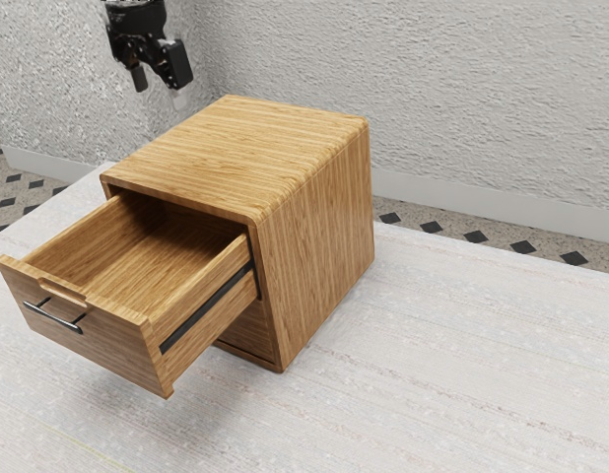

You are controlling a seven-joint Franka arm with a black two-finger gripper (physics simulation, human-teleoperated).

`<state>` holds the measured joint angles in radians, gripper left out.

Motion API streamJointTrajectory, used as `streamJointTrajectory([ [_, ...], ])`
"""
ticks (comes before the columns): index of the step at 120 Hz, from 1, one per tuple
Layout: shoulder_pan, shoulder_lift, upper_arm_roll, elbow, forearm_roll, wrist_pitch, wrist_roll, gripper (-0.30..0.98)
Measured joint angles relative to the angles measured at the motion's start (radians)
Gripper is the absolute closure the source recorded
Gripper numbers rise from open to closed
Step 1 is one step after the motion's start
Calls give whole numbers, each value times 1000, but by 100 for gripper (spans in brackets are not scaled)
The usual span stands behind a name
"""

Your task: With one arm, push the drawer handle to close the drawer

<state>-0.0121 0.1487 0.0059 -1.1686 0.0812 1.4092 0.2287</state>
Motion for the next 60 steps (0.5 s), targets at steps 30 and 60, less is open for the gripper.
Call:
streamJointTrajectory([
  [30, 4, -254, -8, -271, -10, 24, 6, 0],
  [60, -5, -944, -38, -961, -43, 16, -72, 9],
])
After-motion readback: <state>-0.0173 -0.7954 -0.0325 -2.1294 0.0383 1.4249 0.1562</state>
